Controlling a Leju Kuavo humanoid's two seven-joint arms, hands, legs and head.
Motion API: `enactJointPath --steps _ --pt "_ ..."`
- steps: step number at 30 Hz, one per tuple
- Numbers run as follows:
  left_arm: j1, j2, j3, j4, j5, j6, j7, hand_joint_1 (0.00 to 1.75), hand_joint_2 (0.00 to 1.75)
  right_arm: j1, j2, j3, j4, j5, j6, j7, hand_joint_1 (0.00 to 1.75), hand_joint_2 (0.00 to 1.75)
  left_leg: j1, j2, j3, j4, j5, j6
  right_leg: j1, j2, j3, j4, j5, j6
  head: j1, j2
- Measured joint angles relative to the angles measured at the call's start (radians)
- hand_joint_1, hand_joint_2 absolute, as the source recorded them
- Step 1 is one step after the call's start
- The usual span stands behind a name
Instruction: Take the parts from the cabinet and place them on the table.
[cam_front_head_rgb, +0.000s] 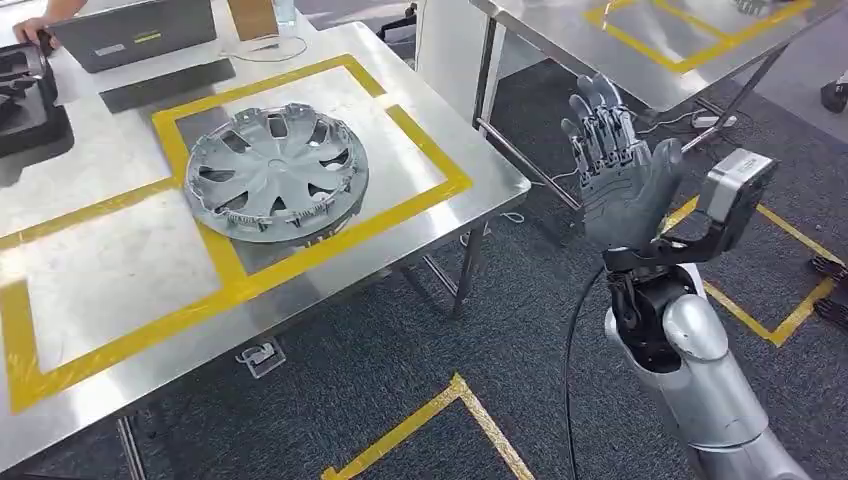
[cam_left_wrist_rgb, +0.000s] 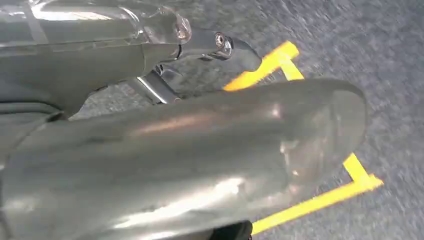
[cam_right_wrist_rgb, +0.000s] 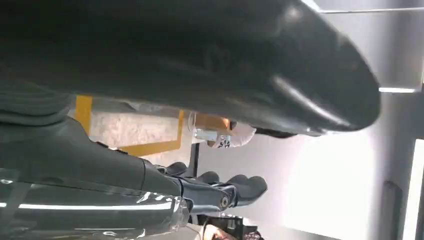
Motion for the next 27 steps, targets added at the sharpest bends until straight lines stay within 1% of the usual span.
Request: enactJointPath --steps 1,2,3,4,5,6,7,8,9,10,11,13,14,15,16,17,18,19,20,21,22,23,24,25,26,27 --pt "0.000 -0.002 0.000 0.000 0.000 0.000 0.000 0.00 0.00 -0.003 0.000 0.001 0.000 0.000 0.000 0.000 0.00 0.00 -0.001 0.015 0.001 0.000 -0.003 0.005 -0.003 -0.025 -0.031 0.062 -0.033 0.006 0.011 0.000" --pt "0.001 -0.001 0.000 0.000 0.000 0.000 0.000 0.00 0.00 0.000 0.002 0.003 0.000 0.000 0.000 0.000 0.00 0.00 -0.002 0.036 0.001 0.000 -0.005 0.008 -0.004 -0.040 -0.083 0.165 -0.078 0.011 0.012 0.000" --pt "0.003 0.000 0.000 0.001 0.000 0.000 0.001 0.00 0.00 0.004 0.003 0.003 0.001 0.000 0.000 0.000 0.00 0.00 -0.003 0.052 0.001 0.000 -0.008 0.009 -0.005 -0.044 -0.121 0.235 -0.100 0.014 0.014 0.000" --pt "0.003 0.002 0.000 0.001 0.000 0.000 0.001 0.00 0.00 0.007 0.003 0.003 0.001 0.000 0.000 0.000 0.00 0.00 -0.003 0.065 0.001 0.000 -0.010 0.008 -0.007 -0.047 -0.137 0.262 -0.098 0.016 0.016 0.000" --pt "0.003 0.002 0.000 0.001 0.000 0.000 0.001 0.00 0.00 0.010 0.002 0.003 0.001 0.000 0.000 0.000 0.00 0.00 -0.004 0.076 0.003 0.000 -0.013 0.007 -0.009 -0.047 -0.135 0.252 -0.079 0.016 0.018 0.000" --pt "0.002 0.002 0.000 0.000 0.000 0.000 0.001 0.00 0.00 0.012 0.002 0.002 0.001 0.000 0.000 0.000 0.00 0.00 -0.004 0.088 0.006 0.000 -0.015 0.005 -0.010 -0.049 -0.113 0.201 -0.038 0.013 0.021 0.000" --pt "0.000 0.002 0.000 0.000 0.000 0.000 0.001 0.00 0.00 0.012 0.002 0.002 0.000 0.000 0.001 0.000 0.00 0.00 -0.005 0.100 0.013 0.000 -0.020 0.002 -0.009 -0.055 -0.063 0.095 0.022 0.007 0.025 0.000" --pt "-0.002 0.001 0.000 0.000 0.000 0.000 0.001 0.00 0.00 0.012 0.001 0.000 0.000 0.000 0.001 0.000 0.00 0.00 -0.006 0.108 0.019 0.000 -0.023 0.000 -0.007 -0.073 -0.018 0.005 0.065 -0.001 0.029 0.000" --pt "-0.004 -0.001 0.000 0.000 0.000 0.000 0.001 0.00 0.00 0.012 -0.002 -0.003 -0.001 0.000 0.001 0.000 0.00 0.00 -0.006 0.115 0.021 -0.002 -0.025 -0.002 0.003 -0.104 0.003 -0.028 0.048 -0.007 0.029 0.000" --pt "-0.006 -0.001 0.000 0.000 0.000 0.000 0.001 0.00 0.00 0.012 -0.002 -0.004 -0.001 0.000 0.002 0.000 0.00 0.00 -0.009 0.120 0.015 -0.001 -0.025 -0.007 0.010 -0.105 0.005 -0.044 0.046 -0.017 0.028 0.000" --pt "-0.006 -0.003 0.000 0.000 -0.001 0.000 0.001 0.00 0.00 0.014 -0.005 -0.006 -0.003 -0.001 0.001 0.000 0.00 0.00 -0.009 0.129 0.017 -0.001 -0.024 -0.012 0.012 -0.100 0.003 -0.041 0.046 -0.018 0.032 0.000" --pt "-0.008 -0.007 0.000 0.000 -0.001 0.000 0.002 0.00 0.00 0.020 -0.010 -0.011 -0.008 0.000 0.001 0.000 0.00 0.00 -0.008 0.143 0.029 -0.010 -0.025 -0.021 0.013 -0.085 0.004 -0.046 0.046 -0.028 0.030 0.000" --pt "-0.011 -0.007 0.000 -0.001 -0.001 0.000 0.001 0.00 0.00 0.022 -0.012 -0.015 -0.014 0.000 0.002 0.000 0.00 0.00 -0.006 0.095 0.031 -0.005 -0.034 -0.031 0.001 -0.081 0.021 -0.069 0.056 -0.035 0.033 0.000" --pt "-0.011 -0.007 0.000 -0.001 -0.001 0.000 0.001 0.00 0.00 0.017 -0.013 -0.017 -0.018 0.000 0.001 0.000 0.00 0.00 -0.002 0.029 0.022 0.019 -0.053 -0.031 -0.001 -0.076 0.026 -0.075 0.058 -0.039 0.027 0.000" --pt "-0.010 -0.007 0.000 -0.001 -0.001 0.000 0.001 0.00 0.00 0.014 -0.014 -0.018 -0.018 0.000 0.001 0.000 0.00 0.00 -0.003 0.014 -0.003 0.069 -0.081 -0.030 -0.002 -0.072 0.026 -0.075 0.060 -0.043 0.022 0.000" --pt "-0.008 -0.007 0.000 0.000 -0.001 0.000 0.002 0.00 0.00 0.019 -0.012 -0.016 -0.018 0.000 0.002 0.000 0.00 0.00 -0.003 0.012 -0.054 0.164 -0.125 -0.032 0.000 -0.061 0.026 -0.075 0.058 -0.045 0.007 0.000" --pt "-0.006 -0.007 0.000 0.000 -0.001 0.000 0.002 0.00 0.00 0.024 -0.011 -0.014 -0.018 0.000 0.002 0.000 0.00 0.00 -0.003 0.015 -0.093 0.233 -0.149 -0.035 0.001 -0.053 0.026 -0.074 0.057 -0.047 0.002 0.000" --pt "-0.003 -0.007 0.000 0.000 -0.001 0.000 0.002 0.00 0.00 0.028 -0.011 -0.014 -0.018 -0.001 0.002 0.000 0.00 0.00 -0.003 0.021 -0.127 0.283 -0.155 -0.036 0.002 -0.041 0.026 -0.071 0.056 -0.048 0.000 0.000" --pt "-0.002 -0.007 0.000 0.000 -0.001 0.000 0.002 0.00 0.00 0.029 -0.011 -0.014 -0.018 0.000 0.002 0.000 0.00 0.00 -0.003 0.026 -0.134 0.279 -0.137 -0.037 0.002 -0.030 0.026 -0.069 0.053 -0.047 -0.002 0.000" --pt "-0.002 -0.007 0.000 0.000 -0.001 0.000 0.002 0.00 0.00 0.029 -0.011 -0.014 -0.019 0.000 0.002 0.000 0.00 0.00 -0.002 0.027 -0.123 0.242 -0.099 -0.036 0.002 -0.019 0.027 -0.066 0.051 -0.047 -0.004 0.000" --pt "-0.003 -0.007 0.000 0.000 -0.001 0.000 0.002 0.00 0.00 0.029 -0.011 -0.015 -0.019 0.000 0.002 0.000 0.00 0.00 -0.001 0.021 -0.088 0.161 -0.041 -0.034 0.001 -0.006 0.028 -0.060 0.046 -0.043 -0.008 0.000" --pt "-0.003 -0.006 0.000 0.000 -0.001 0.000 0.002 0.00 0.00 0.029 -0.011 -0.015 -0.019 0.000 0.002 0.000 0.00 0.00 0.000 0.008 -0.061 0.101 -0.006 -0.033 0.000 0.002 0.029 -0.056 0.043 -0.040 -0.012 0.000" --pt "-0.003 -0.006 0.000 0.000 -0.001 0.000 0.002 0.00 0.00 0.029 -0.011 -0.015 -0.019 0.000 0.002 0.000 0.00 0.00 0.001 -0.010 -0.044 0.064 0.014 -0.032 -0.001 0.006 0.029 -0.053 0.040 -0.039 -0.015 0.000" --pt "-0.002 -0.006 0.000 0.000 -0.001 0.000 0.002 0.00 0.00 0.030 -0.011 -0.016 -0.019 0.000 0.002 0.000 0.00 0.00 0.005 -0.056 -0.026 0.025 0.013 -0.027 -0.004 0.010 0.027 -0.048 0.035 -0.034 -0.017 0.000" --pt "-0.003 -0.005 0.000 0.000 -0.001 0.000 0.002 0.00 0.00 0.027 -0.012 -0.016 -0.020 -0.001 0.002 0.000 0.00 0.00 0.009 -0.066 -0.014 0.003 0.000 -0.028 -0.003 0.026 0.019 -0.037 0.030 -0.026 -0.017 0.000" --pt "-0.003 -0.005 0.000 0.000 -0.001 0.000 0.002 0.00 0.00 0.029 -0.012 -0.017 -0.020 0.000 0.002 0.000 0.00 0.00 0.007 -0.058 -0.013 0.008 0.001 -0.026 -0.004 0.034 0.016 -0.039 0.032 -0.021 -0.018 0.000"
